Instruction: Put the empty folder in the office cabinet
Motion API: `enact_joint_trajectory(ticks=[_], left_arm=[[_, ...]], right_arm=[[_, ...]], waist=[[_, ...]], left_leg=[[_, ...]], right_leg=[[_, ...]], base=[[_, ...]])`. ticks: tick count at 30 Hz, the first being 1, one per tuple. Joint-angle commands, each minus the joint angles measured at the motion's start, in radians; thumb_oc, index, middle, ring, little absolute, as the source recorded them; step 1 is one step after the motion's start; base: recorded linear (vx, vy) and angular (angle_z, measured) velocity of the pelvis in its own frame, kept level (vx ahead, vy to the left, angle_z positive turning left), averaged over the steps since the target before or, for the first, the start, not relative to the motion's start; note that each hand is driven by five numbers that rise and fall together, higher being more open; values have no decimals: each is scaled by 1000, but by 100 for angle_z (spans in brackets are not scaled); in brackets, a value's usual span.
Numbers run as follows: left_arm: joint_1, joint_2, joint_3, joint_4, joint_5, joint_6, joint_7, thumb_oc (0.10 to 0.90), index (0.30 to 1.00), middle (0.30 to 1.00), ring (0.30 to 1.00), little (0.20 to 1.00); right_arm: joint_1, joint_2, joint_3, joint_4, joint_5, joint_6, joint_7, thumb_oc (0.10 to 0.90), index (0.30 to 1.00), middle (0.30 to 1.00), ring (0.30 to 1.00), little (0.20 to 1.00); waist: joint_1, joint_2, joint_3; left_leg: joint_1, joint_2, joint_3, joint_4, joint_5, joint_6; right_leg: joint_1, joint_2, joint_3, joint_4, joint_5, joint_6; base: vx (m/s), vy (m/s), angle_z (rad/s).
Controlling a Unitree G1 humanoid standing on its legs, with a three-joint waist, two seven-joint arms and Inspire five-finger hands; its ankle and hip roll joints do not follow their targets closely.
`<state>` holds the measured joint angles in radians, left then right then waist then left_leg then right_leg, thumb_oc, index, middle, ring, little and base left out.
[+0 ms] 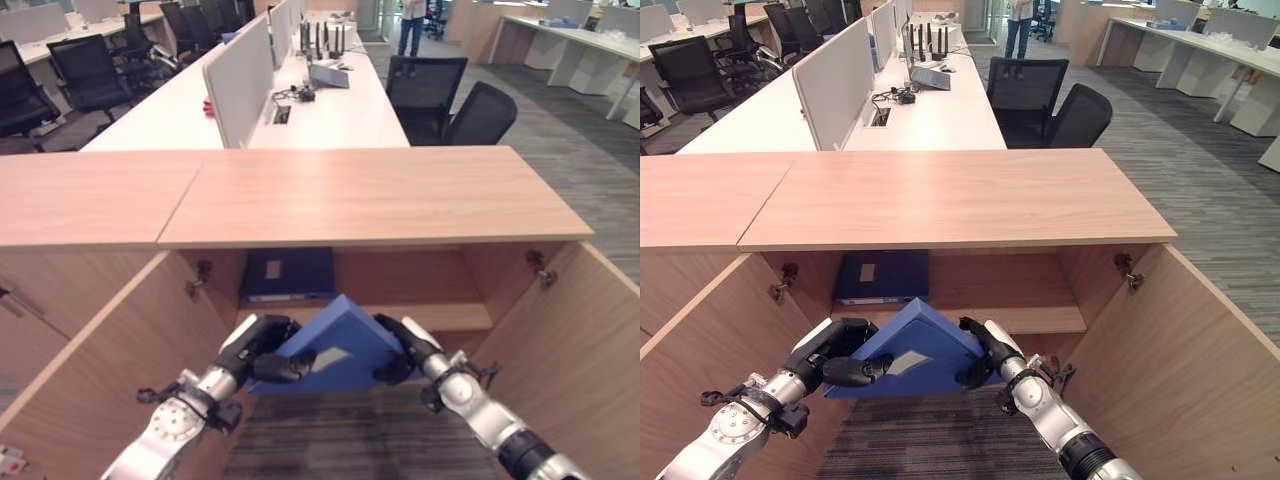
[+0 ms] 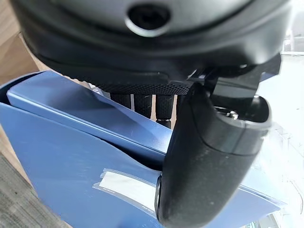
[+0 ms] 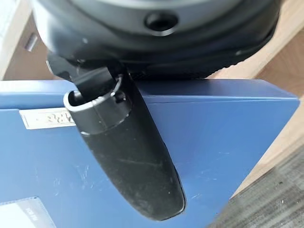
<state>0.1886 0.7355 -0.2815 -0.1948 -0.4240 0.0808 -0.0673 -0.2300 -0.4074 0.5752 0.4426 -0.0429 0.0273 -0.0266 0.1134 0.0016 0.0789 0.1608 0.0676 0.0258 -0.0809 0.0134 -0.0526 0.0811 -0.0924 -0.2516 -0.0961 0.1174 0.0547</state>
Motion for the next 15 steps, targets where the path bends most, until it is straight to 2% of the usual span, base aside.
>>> enact_joint_trajectory(ticks=[1,2,3,4,5,6,7,9,10,11,12,14,15], left_arm=[[-260,-106,-133,-244,-243,-214,-132,400,300,300,300,300],[-262,-105,-133,-243,-245,-213,-136,400,300,300,300,300],[-266,-100,-134,-236,-250,-210,-153,400,300,300,300,300],[-269,-95,-135,-234,-254,-208,-169,400,300,300,300,300],[-269,-95,-134,-234,-254,-208,-170,400,300,300,300,300],[-275,-79,-137,-235,-259,-209,-198,400,300,300,300,300],[-275,-79,-136,-235,-259,-209,-199,400,300,300,300,300],[-278,-59,-142,-229,-261,-210,-242,400,300,300,300,300],[-272,-58,-139,-221,-255,-209,-248,416,324,324,324,324],[-260,-62,-133,-200,-242,-210,-247,593,589,589,589,589],[-247,-64,-125,-185,-229,-207,-247,800,900,900,900,900],[-208,-74,-101,-148,-200,-195,-246,800,900,900,900,900],[-138,-99,-50,-95,-182,-170,-243,800,900,900,900,900]], right_arm=[[-212,185,112,-39,135,-124,71,400,300,300,300,300],[-205,190,119,-40,181,-124,95,400,300,300,300,300],[-184,204,136,-21,300,-114,156,400,300,300,300,300],[-178,210,150,-7,364,-102,195,400,300,300,300,300],[-179,209,150,-6,366,-102,196,400,300,300,300,300],[-182,209,179,10,441,-89,255,400,300,300,300,300],[-182,209,179,10,442,-89,256,400,300,300,300,300],[-187,193,230,3,521,-67,341,400,300,300,300,300],[-182,187,237,2,534,-61,355,400,300,300,300,300],[-169,182,238,3,560,-52,371,400,300,300,300,300],[-154,177,236,7,577,-46,377,400,300,300,300,300],[-122,171,219,25,613,-37,387,400,300,300,300,300],[-65,158,184,40,621,-23,392,400,300,300,300,300]], waist=[[-7,-31,-33],[-5,-32,-32],[0,-35,-32],[5,-36,-32],[4,-36,-32],[13,-39,-33],[13,-40,-33],[27,-46,-36],[30,-46,-37],[34,-47,-38],[37,-48,-38],[42,-49,-36],[47,-50,-34]], left_leg=[[17,-23,-35,-6,-90,23],[17,-24,-35,-6,-89,22],[17,-25,-36,-6,-88,21],[16,-26,-37,-6,-87,20],[16,-26,-37,-6,-87,20],[15,-27,-38,-6,-86,17],[15,-27,-38,-6,-86,17],[12,-28,-40,-6,-84,14],[12,-28,-40,-6,-84,14],[11,-29,-42,-6,-83,13],[10,-28,-42,-6,-83,13],[9,-28,-45,-6,-82,13],[7,-28,-47,-6,-80,13]], right_leg=[[55,-21,-18,9,-95,48],[56,-22,-19,9,-95,48],[56,-23,-22,9,-93,48],[57,-24,-25,9,-92,48],[57,-24,-25,9,-92,48],[57,-26,-29,9,-90,49],[57,-26,-29,9,-91,49],[57,-28,-36,9,-88,51],[57,-28,-37,9,-88,52],[57,-29,-38,9,-87,52],[57,-30,-41,9,-86,53],[57,-31,-44,9,-86,53],[56,-32,-47,9,-86,52]], base=[[0,0,0],[0,0,0],[0,0,0],[0,0,0],[0,0,0],[0,0,0],[0,0,0],[2,-5,2],[3,-7,5],[3,-6,4],[0,0,0],[-5,-3,2],[-15,-5,5]])
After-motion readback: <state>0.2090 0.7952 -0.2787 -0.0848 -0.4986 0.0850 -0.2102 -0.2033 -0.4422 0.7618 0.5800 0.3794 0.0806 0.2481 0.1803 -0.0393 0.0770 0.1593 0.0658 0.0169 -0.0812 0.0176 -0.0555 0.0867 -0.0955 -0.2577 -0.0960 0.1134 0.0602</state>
